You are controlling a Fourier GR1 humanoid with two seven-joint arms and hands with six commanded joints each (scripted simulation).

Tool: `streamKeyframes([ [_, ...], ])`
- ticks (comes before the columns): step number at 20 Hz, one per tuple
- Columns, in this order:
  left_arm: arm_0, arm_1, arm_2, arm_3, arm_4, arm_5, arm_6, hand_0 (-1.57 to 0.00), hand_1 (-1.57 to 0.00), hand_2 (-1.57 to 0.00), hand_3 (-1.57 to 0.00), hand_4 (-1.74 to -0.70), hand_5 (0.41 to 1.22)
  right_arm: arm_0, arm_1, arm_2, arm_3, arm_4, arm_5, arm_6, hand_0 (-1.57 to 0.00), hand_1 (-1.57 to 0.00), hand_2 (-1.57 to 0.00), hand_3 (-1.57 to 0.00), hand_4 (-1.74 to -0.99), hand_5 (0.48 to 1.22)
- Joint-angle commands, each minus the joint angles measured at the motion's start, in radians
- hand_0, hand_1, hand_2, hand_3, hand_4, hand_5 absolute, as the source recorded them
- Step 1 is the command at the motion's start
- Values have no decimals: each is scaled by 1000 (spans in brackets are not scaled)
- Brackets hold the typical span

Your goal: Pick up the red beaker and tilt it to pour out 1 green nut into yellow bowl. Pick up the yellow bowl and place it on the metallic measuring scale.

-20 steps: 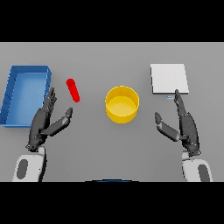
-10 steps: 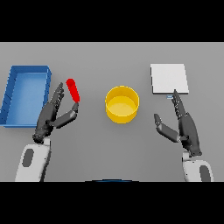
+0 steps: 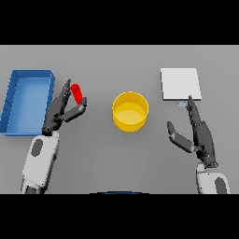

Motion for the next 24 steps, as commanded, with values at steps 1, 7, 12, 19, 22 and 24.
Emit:
streamKeyframes([
  [1, -16, -1, 2, 22, -2, -1, -11, 1, 1, 1, 1, -1333, 714, -10, 0, -6, 7, -1, -5, 17, 1, 1, 1, 1, -1338, 688],
  [7, -131, -1, 30, 164, -10, 8, -43, 1, 1, 1, 1, -1314, 704, 4, 14, 2, 7, -9, 2, -13, 1, 1, 1, 1, -1332, 685],
  [12, -180, 3, 47, 231, -2, -8, -85, 1, 1, 1, 1, -1332, 715, -7, 11, -4, 19, -1, -8, 5, 1, 1, 1, 1, -1311, 682],
  [19, -250, -41, 87, 333, -1, 75, -119, -681, -701, -715, -706, -1441, 949, -8, 4, -4, 9, 5, -10, 16, 1, 1, 1, 1, -1285, 683],
  [22, -265, -46, 82, 368, -42, 104, -185, -1115, -1125, -1133, -1128, -1443, 1082, -17, 10, -2, 17, -1, -5, 31, 1, 1, 1, 1, -1290, 684],
  [24, -261, -53, 90, 355, -43, 107, -174, -1279, -1286, -1290, -1288, -1447, 1132, -26, 5, -7, 19, -1, -6, 12, 1, 1, 1, 1, -1293, 682],
])
